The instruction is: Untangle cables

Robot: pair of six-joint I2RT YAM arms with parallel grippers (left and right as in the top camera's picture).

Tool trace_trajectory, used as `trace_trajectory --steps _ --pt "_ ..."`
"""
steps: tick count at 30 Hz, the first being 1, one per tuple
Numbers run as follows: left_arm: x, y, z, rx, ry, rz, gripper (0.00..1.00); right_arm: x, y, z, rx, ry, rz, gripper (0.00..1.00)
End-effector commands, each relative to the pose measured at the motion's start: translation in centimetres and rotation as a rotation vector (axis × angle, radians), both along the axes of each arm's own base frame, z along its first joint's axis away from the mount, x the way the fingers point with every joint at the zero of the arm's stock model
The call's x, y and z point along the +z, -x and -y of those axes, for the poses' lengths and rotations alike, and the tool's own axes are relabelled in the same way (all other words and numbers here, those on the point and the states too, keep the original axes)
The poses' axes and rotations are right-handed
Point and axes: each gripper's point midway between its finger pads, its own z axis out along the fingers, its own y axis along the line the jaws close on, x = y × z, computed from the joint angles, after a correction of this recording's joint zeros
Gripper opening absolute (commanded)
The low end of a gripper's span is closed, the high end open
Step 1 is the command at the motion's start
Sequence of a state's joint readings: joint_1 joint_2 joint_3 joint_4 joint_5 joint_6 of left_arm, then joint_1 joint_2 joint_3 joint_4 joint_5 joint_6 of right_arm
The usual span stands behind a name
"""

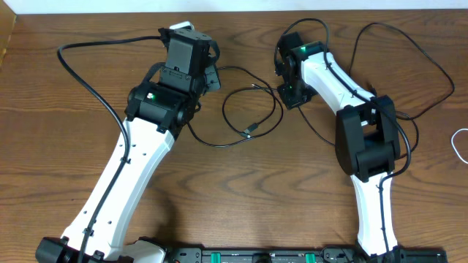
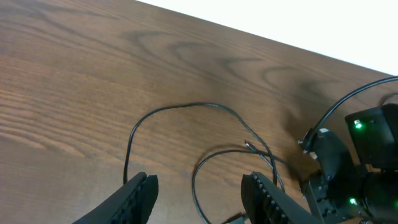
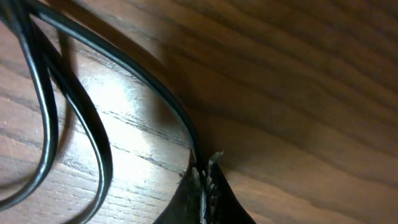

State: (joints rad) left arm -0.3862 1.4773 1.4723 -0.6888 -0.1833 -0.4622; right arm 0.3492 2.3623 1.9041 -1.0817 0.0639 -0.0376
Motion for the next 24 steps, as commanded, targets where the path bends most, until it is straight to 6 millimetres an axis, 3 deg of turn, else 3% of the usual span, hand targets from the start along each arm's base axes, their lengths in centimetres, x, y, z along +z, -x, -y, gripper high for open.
trace_trajectory --steps 1,6,10,17,24 --pt "-0.3 0.1 -0.1 -0.025 -0.029 -0.015 0.49 -2.2 1.7 -0.3 -0.082 -0.023 -0.103 0.01" --pt "-1.5 0.9 4.4 -0.346 0.01 -0.06 0.49 4.3 -0.1 -1.9 -0.075 -0.252 -0.042 0.01" --pt "-4.1 1.2 7.1 -0.545 0.018 -0.121 0.49 7.7 -0.7 -1.9 -0.08 -0.377 -0.004 0.01" --pt "-9.7 0.9 10.9 -0.824 -0.008 -0.186 0.52 7.8 -0.2 -0.9 -0.095 -0.387 -0.035 0.01" --pt "-12.3 0.3 14.0 -0.894 -0.021 -0.179 0.58 7.9 -0.2 -1.1 -0.094 -0.398 -0.038 0.01"
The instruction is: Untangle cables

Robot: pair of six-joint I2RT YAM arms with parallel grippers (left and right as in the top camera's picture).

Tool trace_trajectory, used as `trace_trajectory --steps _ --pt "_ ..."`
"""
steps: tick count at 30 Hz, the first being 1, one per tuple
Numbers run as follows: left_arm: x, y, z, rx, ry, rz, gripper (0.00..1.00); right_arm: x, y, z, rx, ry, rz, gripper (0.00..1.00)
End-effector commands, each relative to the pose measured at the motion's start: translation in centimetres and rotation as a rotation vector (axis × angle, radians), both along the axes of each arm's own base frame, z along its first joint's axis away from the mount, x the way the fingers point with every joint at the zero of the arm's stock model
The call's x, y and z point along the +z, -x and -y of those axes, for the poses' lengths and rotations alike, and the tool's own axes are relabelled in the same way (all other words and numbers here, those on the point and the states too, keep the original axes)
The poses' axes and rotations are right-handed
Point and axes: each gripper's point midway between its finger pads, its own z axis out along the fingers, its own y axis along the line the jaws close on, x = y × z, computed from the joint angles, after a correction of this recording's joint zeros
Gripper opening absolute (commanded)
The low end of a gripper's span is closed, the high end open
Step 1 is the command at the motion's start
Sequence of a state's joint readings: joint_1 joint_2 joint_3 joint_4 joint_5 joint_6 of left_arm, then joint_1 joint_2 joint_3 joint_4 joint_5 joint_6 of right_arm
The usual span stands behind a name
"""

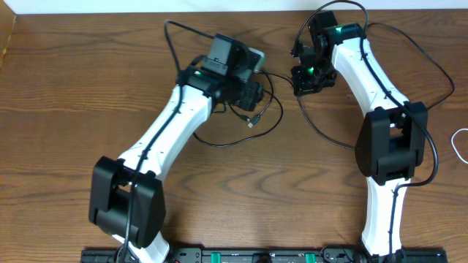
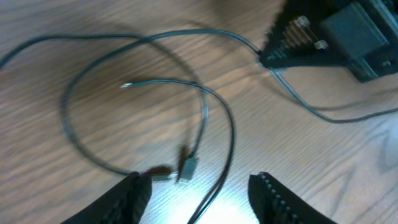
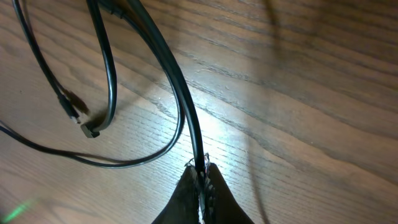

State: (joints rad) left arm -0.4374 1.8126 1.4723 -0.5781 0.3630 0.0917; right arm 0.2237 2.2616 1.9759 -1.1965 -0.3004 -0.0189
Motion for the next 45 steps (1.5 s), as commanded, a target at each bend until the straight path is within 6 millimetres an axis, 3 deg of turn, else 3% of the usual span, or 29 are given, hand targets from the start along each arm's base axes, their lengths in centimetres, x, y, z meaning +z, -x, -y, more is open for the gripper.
trace_trajectory --steps 1,4,8,14,18,26,30,32,37,41,45 --pt "-0.4 0.1 1.8 -0.065 0.022 0.018 0.6 1.0 -0.1 -0.7 0.023 -0.032 0.018 0.01" --pt "-1.5 -0.9 1.7 -0.003 0.01 0.01 0.65 1.0 0.0 -0.7 0.029 -0.036 0.019 0.01" --pt "-5.0 -3.2 0.2 0.186 -0.054 -0.023 0.69 1.0 -0.1 -0.8 0.03 -0.037 0.021 0.01" --pt "-8.5 -4.8 1.7 0.259 -0.006 -0.055 0.7 1.0 -0.1 -0.8 0.029 -0.037 0.023 0.01" --pt "-9.7 -5.0 3.0 0.24 0.008 -0.047 0.7 1.0 -0.1 -0.7 0.028 -0.036 0.023 0.01" --pt "-10.9 -4.8 3.5 0.231 -0.007 -0.055 0.62 1.1 -0.4 0.0 0.009 -0.054 0.02 0.01" --pt "-12.5 -4.4 3.6 0.227 -0.025 -0.081 0.5 1.1 -0.5 0.2 0.003 -0.054 0.021 0.01" --pt "-13.1 -4.2 3.6 0.225 -0.032 -0.091 0.38 1.1 -0.5 0.3 0.0 -0.054 0.02 0.01" --pt "-12.7 -4.6 3.2 0.241 -0.043 -0.071 0.09 1.1 -0.6 0.4 -0.002 -0.054 0.021 0.01" --pt "-10.5 -5.5 1.7 0.288 -0.072 -0.018 0.07 1.1 -0.7 0.6 -0.007 -0.054 0.023 0.01" --pt "-5.6 -5.7 0.0 0.323 -0.042 0.031 0.07 1.1 -0.8 1.0 -0.015 -0.054 0.023 0.01"
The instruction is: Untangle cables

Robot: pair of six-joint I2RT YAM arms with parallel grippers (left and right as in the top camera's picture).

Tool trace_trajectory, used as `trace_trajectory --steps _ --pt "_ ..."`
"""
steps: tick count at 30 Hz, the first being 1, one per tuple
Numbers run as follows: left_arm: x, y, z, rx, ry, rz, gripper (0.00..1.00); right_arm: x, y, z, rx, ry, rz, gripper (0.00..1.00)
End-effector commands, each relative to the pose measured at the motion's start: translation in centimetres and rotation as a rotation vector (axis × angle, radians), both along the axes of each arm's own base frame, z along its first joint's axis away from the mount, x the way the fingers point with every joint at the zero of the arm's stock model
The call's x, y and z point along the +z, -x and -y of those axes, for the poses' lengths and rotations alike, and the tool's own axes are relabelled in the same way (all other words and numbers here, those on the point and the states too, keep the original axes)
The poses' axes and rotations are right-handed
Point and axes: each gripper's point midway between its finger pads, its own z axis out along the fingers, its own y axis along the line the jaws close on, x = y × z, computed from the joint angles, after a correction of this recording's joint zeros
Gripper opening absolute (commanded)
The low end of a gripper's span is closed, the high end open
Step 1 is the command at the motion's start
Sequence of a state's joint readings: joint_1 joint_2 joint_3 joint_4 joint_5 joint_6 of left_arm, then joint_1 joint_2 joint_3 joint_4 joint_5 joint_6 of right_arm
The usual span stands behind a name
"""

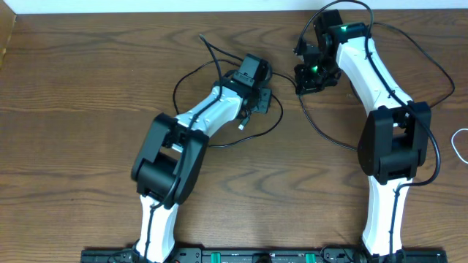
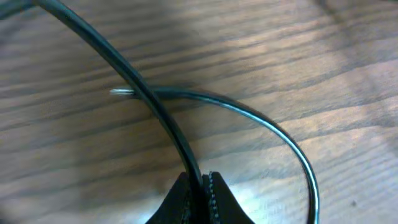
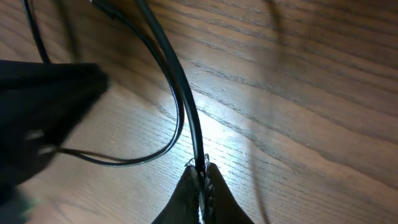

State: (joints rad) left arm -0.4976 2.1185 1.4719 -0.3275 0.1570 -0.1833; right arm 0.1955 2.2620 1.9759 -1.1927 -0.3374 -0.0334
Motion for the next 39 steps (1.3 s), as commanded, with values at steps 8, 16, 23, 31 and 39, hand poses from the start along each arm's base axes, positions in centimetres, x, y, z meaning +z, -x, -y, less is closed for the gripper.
trace_trajectory --steps 8,16,23,31,39 --pt "16.1 1.8 -9.9 0.182 0.024 0.133 0.07 0.9 -0.8 1.5 -0.03 -0.017 0.024 0.01" --pt "13.9 3.6 -15.8 0.316 -0.037 -0.029 0.07 5.9 -3.1 1.9 -0.049 -0.091 0.146 0.01" --pt "14.0 2.9 -15.7 0.317 -0.027 -0.007 0.07 17.1 -5.9 8.0 -0.263 -0.053 0.385 0.01" --pt "14.0 2.9 -15.7 0.317 -0.027 -0.007 0.07 18.2 -3.3 22.5 -0.633 0.223 0.343 0.01" --pt "14.0 2.9 -15.7 0.317 -0.027 -0.006 0.07 14.8 -0.9 28.6 -0.707 0.283 0.225 0.01"
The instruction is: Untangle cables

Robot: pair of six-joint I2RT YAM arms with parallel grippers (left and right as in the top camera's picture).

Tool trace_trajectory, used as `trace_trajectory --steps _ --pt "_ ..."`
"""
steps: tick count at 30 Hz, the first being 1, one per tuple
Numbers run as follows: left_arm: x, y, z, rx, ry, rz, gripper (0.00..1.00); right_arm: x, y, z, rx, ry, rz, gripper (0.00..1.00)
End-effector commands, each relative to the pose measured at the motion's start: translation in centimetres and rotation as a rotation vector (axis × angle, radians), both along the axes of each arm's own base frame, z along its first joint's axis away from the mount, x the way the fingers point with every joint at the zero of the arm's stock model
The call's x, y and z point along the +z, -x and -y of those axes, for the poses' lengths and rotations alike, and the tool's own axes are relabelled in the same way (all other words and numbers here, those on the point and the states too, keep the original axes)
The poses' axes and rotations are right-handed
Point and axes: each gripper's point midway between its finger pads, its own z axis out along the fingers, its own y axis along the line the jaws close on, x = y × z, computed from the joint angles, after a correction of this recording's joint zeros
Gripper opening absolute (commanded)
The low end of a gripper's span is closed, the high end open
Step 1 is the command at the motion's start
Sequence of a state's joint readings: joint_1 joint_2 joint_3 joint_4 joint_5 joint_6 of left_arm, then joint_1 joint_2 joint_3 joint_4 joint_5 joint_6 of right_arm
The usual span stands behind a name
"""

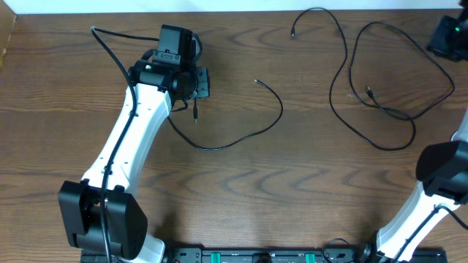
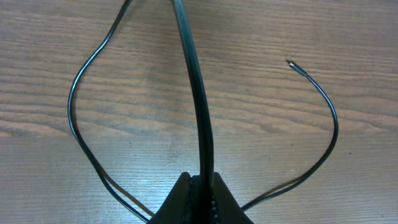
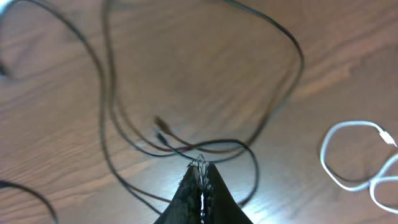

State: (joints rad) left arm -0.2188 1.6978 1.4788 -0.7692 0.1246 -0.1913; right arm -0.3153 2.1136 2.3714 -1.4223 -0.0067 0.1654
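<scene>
Two black cables lie apart on the wooden table. The left cable (image 1: 216, 147) runs from the far left through my left gripper (image 1: 191, 80), loops toward the front and ends in a bare tip (image 2: 290, 62). My left gripper (image 2: 200, 180) is shut on this cable (image 2: 198, 112), which rises straight out of the jaws. The right cable (image 1: 331, 95) sprawls in wide loops at the back right. My right gripper (image 1: 447, 35) sits at the far right edge. In its wrist view it (image 3: 200, 163) hangs high over that cable (image 3: 301, 59), shut, with nothing between the fingers.
A white cable (image 3: 357, 123) is coiled on the table to the right of the black loops, seen only in the right wrist view. The table's back edge runs just behind both grippers. A small connector (image 1: 195, 113) dangles below the left gripper.
My left gripper has moved left with its cable in it. My right gripper no longer holds a cable and now sits high at the far right. The two cables no longer overlap.
First my right gripper was shut on a cable at the centre while my left stood open above the tangled loops. Then the open left gripper was over the loops. Then it was shut on a cable there. Now the cables lie separated, left and right.
</scene>
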Motion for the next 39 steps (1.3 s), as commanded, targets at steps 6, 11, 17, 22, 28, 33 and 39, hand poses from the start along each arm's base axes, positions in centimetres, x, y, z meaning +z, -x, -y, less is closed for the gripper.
trace_trajectory --steps 6,11,17,22,28,33,39 --pt "0.1 -0.2 -0.1 0.016 0.003 0.01 0.07 -2.6 -1.2 -6.2 0.337 -0.07 -0.038 0.19" --pt "0.1 -0.2 -0.1 0.016 0.003 0.011 0.08 -4.9 -1.9 -10.6 0.501 -0.045 -0.07 0.54" --pt "0.1 -0.2 -0.1 0.016 0.004 0.011 0.08 -9.1 -2.7 -13.3 0.567 0.088 -0.133 0.71" --pt "0.1 -0.2 -0.1 0.016 0.004 0.01 0.08 -12.8 -3.6 -15.0 0.595 0.175 -0.128 0.75" --pt "0.1 -0.2 -0.1 0.018 0.009 0.008 0.08 -16.9 -3.2 -16.4 0.623 0.175 -0.13 0.77" --pt "0.1 -0.2 0.1 0.037 0.02 0.003 0.08 -19.7 -2.7 -16.5 0.626 0.176 -0.127 0.77" --pt "-0.3 -0.2 0.1 0.039 0.019 -0.006 0.08 -21.7 -2.5 -16.6 0.624 0.201 -0.105 0.75"
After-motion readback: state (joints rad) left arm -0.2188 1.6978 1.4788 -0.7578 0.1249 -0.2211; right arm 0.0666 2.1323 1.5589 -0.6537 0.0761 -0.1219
